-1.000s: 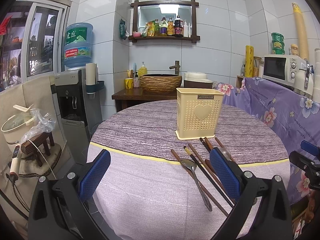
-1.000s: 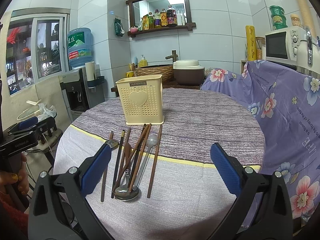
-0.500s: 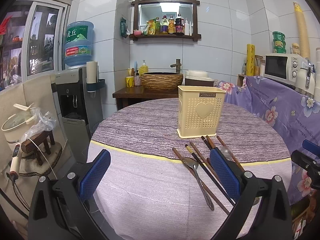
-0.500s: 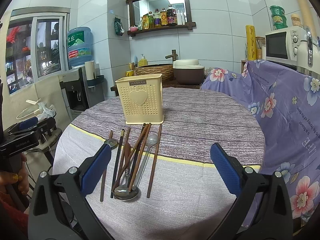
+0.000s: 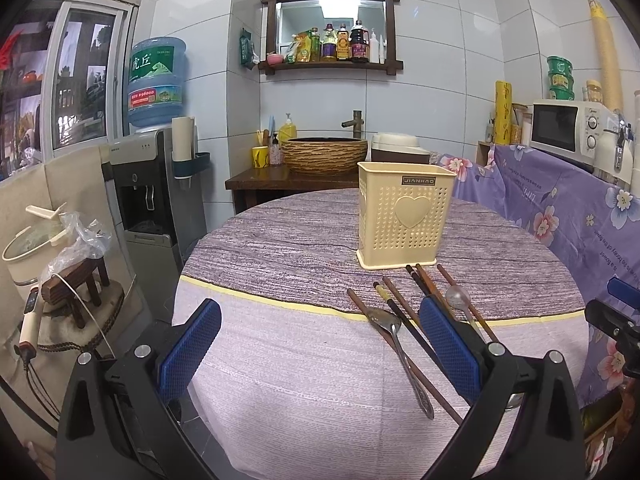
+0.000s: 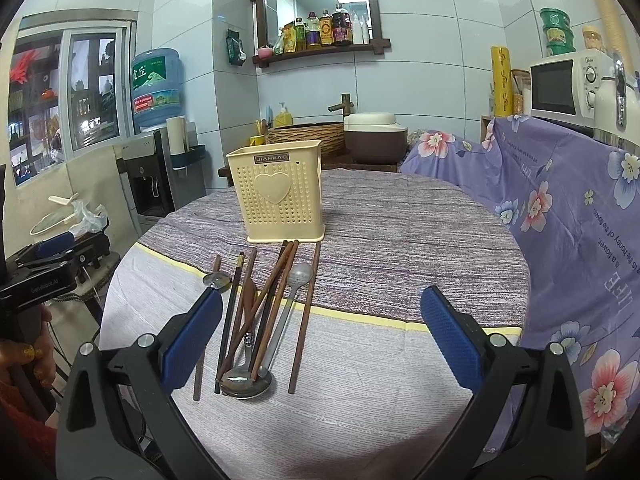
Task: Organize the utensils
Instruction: 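Lower the left gripper onto the metal spoon and close on its handle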
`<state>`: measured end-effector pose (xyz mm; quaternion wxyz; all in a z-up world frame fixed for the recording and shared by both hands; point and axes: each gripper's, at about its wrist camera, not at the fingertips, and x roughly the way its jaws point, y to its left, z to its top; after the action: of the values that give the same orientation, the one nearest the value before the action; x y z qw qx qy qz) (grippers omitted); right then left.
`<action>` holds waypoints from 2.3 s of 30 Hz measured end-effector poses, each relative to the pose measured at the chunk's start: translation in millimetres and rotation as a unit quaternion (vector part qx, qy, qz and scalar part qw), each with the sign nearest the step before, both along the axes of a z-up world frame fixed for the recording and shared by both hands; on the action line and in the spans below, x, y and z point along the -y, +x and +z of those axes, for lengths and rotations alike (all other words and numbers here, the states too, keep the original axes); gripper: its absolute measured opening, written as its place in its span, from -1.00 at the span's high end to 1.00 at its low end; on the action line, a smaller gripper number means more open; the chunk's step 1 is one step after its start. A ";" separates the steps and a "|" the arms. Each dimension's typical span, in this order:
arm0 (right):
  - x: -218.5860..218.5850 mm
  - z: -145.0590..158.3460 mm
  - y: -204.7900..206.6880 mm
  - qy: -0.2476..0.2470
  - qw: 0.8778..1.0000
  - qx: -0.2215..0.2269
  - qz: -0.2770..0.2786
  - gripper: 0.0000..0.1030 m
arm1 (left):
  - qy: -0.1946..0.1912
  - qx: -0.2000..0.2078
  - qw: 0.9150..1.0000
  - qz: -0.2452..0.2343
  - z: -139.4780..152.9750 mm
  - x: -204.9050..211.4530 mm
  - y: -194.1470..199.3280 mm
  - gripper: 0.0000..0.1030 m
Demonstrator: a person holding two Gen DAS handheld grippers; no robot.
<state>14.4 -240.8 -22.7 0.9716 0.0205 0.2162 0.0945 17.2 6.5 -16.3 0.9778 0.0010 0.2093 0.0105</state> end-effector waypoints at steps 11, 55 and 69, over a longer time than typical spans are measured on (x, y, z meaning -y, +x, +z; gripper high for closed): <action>-7.4 -20.9 53.5 -0.029 0.995 -0.090 0.009 -0.91 | -0.016 -0.110 0.994 0.002 -21.6 -16.5 58.1 -0.90; -15.7 -47.7 102.0 -0.013 0.988 -0.151 0.008 -0.88 | -0.059 -0.243 0.966 -0.061 -50.3 6.0 116.4 0.93; -10.3 -50.0 100.9 -0.013 0.988 -0.151 0.000 -0.88 | -0.140 -0.288 0.944 -0.077 -73.4 9.7 138.9 0.16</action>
<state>115.3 -230.5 -72.7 0.9281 0.0219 0.3614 0.0871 156.0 -3.2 -89.7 0.8642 -0.1165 0.4802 -0.0947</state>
